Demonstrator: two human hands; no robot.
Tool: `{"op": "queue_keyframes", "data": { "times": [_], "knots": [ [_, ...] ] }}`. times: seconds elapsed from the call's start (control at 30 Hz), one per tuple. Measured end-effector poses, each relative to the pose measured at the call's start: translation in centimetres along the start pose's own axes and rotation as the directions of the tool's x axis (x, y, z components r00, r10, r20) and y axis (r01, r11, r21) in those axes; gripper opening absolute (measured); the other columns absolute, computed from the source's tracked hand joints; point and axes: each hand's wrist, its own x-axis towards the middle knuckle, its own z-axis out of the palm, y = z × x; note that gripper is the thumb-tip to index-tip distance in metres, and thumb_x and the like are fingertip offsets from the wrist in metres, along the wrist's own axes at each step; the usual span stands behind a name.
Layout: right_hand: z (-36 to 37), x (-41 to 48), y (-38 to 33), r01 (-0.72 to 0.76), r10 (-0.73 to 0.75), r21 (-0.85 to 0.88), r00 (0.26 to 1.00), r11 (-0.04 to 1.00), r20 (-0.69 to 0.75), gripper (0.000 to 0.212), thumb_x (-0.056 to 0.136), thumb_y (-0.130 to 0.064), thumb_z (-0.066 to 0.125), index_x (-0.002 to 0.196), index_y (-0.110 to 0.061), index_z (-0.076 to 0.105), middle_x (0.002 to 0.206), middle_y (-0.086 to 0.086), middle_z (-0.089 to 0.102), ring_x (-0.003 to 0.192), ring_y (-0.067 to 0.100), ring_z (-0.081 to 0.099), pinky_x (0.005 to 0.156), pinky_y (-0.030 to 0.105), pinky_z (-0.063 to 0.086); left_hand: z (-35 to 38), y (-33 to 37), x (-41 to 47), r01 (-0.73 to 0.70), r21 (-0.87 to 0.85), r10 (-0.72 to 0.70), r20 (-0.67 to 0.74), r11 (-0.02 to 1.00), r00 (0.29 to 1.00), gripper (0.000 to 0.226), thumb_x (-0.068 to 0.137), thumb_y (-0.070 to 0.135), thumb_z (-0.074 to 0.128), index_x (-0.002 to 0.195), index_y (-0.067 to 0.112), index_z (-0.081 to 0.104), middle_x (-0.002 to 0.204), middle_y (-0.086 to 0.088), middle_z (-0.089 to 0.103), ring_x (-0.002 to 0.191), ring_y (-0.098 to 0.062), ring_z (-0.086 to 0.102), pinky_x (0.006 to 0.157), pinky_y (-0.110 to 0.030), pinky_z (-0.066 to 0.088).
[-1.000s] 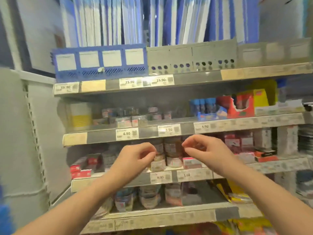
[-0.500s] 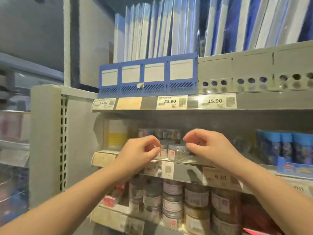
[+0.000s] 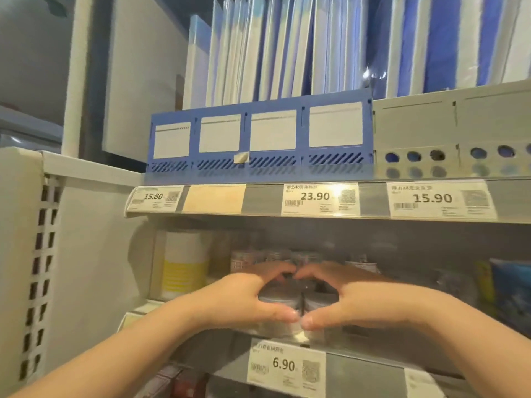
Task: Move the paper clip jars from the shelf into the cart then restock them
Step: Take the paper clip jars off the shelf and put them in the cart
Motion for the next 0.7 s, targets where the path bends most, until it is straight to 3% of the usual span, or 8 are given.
{"op": "queue_keyframes", "data": {
  "times": [0.07, 0.2, 0.3, 0.4, 0.47, 0.53, 0.7],
  "knots": [
    [0.2, -0.1, 0.2, -0.015, 0.015, 0.008, 1.000, 1.000, 0.023, 0.065, 0.079, -0.061, 0.059, 0.136, -0.041, 0.034, 0.138, -0.024, 0.035, 0.122, -0.003, 0.037, 0.099, 0.016, 0.033, 0.2, -0.4, 0.5, -0.016, 0.006, 0.016, 0.044, 1.000, 0.999, 0.063, 0.082, 0.050, 0.061, 0.137, 0.041, 0.033, 0.136, 0.021, 0.040, 0.117, 0.009, 0.038, 0.098, -0.010, 0.031],
    [0.5, -0.3, 0.1, -0.053, 0.053, 0.024, 0.999, 0.998, -0.001, 0.059, 0.079, -0.061, 0.058, 0.132, -0.043, 0.039, 0.137, -0.024, 0.037, 0.121, -0.004, 0.038, 0.097, 0.015, 0.033, 0.3, -0.4, 0.9, -0.033, -0.005, 0.033, 0.097, 0.999, 0.995, 0.069, 0.080, 0.058, 0.057, 0.140, 0.042, 0.026, 0.144, 0.020, 0.032, 0.123, 0.006, 0.034, 0.100, -0.013, 0.030],
    [0.6, -0.4, -0.1, -0.064, 0.067, 0.051, 0.996, 0.997, -0.052, 0.058, 0.073, -0.061, 0.064, 0.125, -0.046, 0.042, 0.132, -0.025, 0.041, 0.118, -0.004, 0.041, 0.096, 0.016, 0.035, 0.3, 0.0, 0.8, -0.039, -0.013, 0.040, 0.082, 0.999, 0.996, 0.071, 0.078, 0.058, 0.058, 0.139, 0.043, 0.027, 0.139, 0.024, 0.033, 0.122, 0.007, 0.034, 0.098, -0.012, 0.029],
    [0.5, -0.8, -0.5, -0.052, 0.065, 0.091, 0.987, 0.994, -0.144, 0.052, 0.065, -0.062, 0.069, 0.110, -0.051, 0.046, 0.122, -0.031, 0.046, 0.112, -0.010, 0.044, 0.089, 0.010, 0.036, 0.3, 0.2, 0.4, -0.099, -0.017, 0.097, -0.088, 0.995, 0.991, 0.063, 0.069, 0.064, 0.063, 0.125, 0.051, 0.038, 0.123, 0.030, 0.041, 0.113, 0.011, 0.040, 0.093, -0.009, 0.033],
    [0.2, -1.1, -0.9, -0.049, 0.072, 0.103, 0.971, 0.993, -0.228, 0.050, 0.061, -0.064, 0.068, 0.105, -0.052, 0.048, 0.114, -0.035, 0.049, 0.107, -0.011, 0.047, 0.084, 0.009, 0.037, 0.1, 0.5, 0.1, -0.126, -0.055, 0.110, -0.229, 0.990, 0.967, 0.052, 0.057, 0.069, 0.056, 0.106, 0.057, 0.042, 0.111, 0.033, 0.048, 0.108, 0.013, 0.046, 0.090, -0.005, 0.035],
    [-0.2, -1.7, -1.3, -0.054, 0.084, 0.108, 0.951, 0.993, -0.298, 0.053, 0.058, -0.068, 0.066, 0.105, -0.051, 0.049, 0.111, -0.034, 0.052, 0.104, -0.011, 0.049, 0.083, 0.010, 0.038, -0.3, 1.1, -0.3, -0.146, -0.090, 0.111, -0.320, 0.985, 0.941, 0.050, 0.053, 0.070, 0.053, 0.101, 0.054, 0.049, 0.104, 0.031, 0.055, 0.103, 0.015, 0.048, 0.086, -0.003, 0.037],
    [-1.4, -4.7, -2.8, -0.002, 0.046, 0.104, 0.905, 0.995, -0.424, 0.061, 0.043, -0.073, 0.059, 0.098, -0.048, 0.053, 0.105, -0.030, 0.057, 0.101, -0.010, 0.051, 0.081, 0.005, 0.038, -1.2, 4.6, -2.2, -0.214, -0.060, 0.177, -0.375, 0.975, 0.910, 0.040, 0.054, 0.070, 0.053, 0.091, 0.057, 0.051, 0.101, 0.023, 0.060, 0.100, 0.009, 0.051, 0.081, -0.004, 0.036]
  ]
}}
